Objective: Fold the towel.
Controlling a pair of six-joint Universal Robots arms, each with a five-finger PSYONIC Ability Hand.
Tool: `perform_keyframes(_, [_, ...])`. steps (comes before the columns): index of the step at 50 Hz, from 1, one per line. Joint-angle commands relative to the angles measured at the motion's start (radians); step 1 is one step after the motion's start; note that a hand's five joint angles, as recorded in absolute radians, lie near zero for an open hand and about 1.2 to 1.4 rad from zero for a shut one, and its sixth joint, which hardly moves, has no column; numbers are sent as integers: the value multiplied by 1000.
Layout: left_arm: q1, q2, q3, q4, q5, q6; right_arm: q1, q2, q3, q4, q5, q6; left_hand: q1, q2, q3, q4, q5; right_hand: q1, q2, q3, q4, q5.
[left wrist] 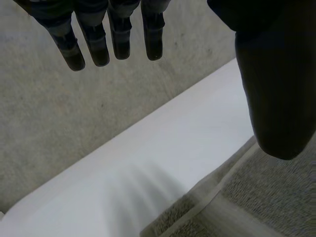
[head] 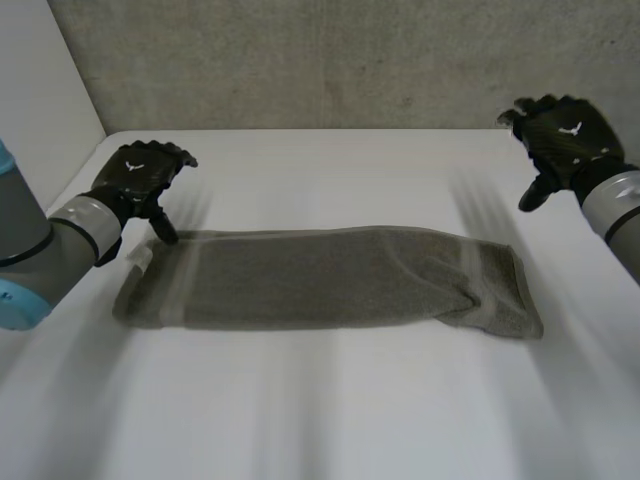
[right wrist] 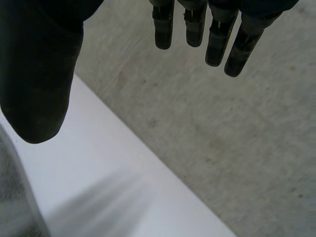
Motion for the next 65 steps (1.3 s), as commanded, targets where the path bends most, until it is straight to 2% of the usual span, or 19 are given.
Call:
perform_keyframes(1, [1, 177, -168, -2, 2, -3, -5, -137, 140, 89, -5, -2, -75, -67, -51, -59, -47, -76, -80, -43, -76, -64])
perform_keyframes(6, [1, 303, -319, -11, -5, -3, -7, -177, 254, 208, -15, -15, -66, -58, -51, -59, -38, -46, -50, -43, -76, -34])
perform_keyframes(11, [1, 393, -454, -9, -14, 0, -10, -187, 369, 196, -22, -35, -60, -52, -51, -59, -32, -4, -9, -43, -76, 8])
perform_keyframes(19, [-3, 370, -503, 3, -72, -4, -48, -161, 450, 92, -21, -49, -63, -55, -51, -59, -35, 99, 94, -43, -76, 111])
perform_keyframes(31, [-9, 323, -500, 28, -83, -6, -65, 5, 446, 9, -8, -52, -66, -58, -51, -59, -38, 283, 279, -43, -76, 296])
perform_keyframes(33, [-9, 323, -502, 29, -84, -6, -65, 20, 438, 11, -8, -52, -66, -58, -51, -59, -38, 357, 353, -43, -76, 369])
perform_keyframes(34, [-9, 323, -505, 29, -84, -6, -65, 31, 432, 11, -10, -52, -69, -61, -51, -59, -41, 497, 492, -43, -76, 509])
perform_keyframes(35, [-9, 326, -508, 29, -84, -7, -65, 31, 432, 11, -10, -52, -69, -61, -51, -59, -41, 498, 493, -43, -76, 510])
perform_keyframes(37, [-7, 329, -509, 29, -84, -7, -74, 30, 418, 9, -18, -52, -69, -61, -51, -59, -41, 965, 961, -43, -76, 977])
perform_keyframes(38, [-9, 330, -511, 29, -84, -12, -74, 30, 418, 9, -18, -52, -69, -61, -51, -59, -41, 968, 963, -43, -76, 980])
perform_keyframes(39, [-9, 330, -511, 29, -84, -12, -91, 25, 411, 8, -21, -52, -69, -61, -51, -59, -41, 1144, 1139, -43, -76, 1156])
perform_keyframes(46, [-9, 330, -520, 31, -83, -24, -196, 21, 380, 11, -28, -69, -72, -64, -51, -59, -44, 1146, 1141, -43, -76, 1158])
perform_keyframes(51, [-9, 330, -523, 35, -83, -24, -338, 24, 358, 19, -42, -208, -72, -64, -51, -59, -44, 1146, 1141, -43, -76, 1158])
perform_keyframes(56, [-6, 329, -525, 44, -83, -24, -383, 22, 346, 20, -67, -271, -72, -64, -51, -59, -44, 1146, 1141, -43, -76, 1158])
perform_keyframes(65, [4, 327, -531, 48, -83, -24, -427, 19, 315, 19, -79, -273, -75, -67, -51, -59, -47, 1146, 1141, -43, -76, 1158])
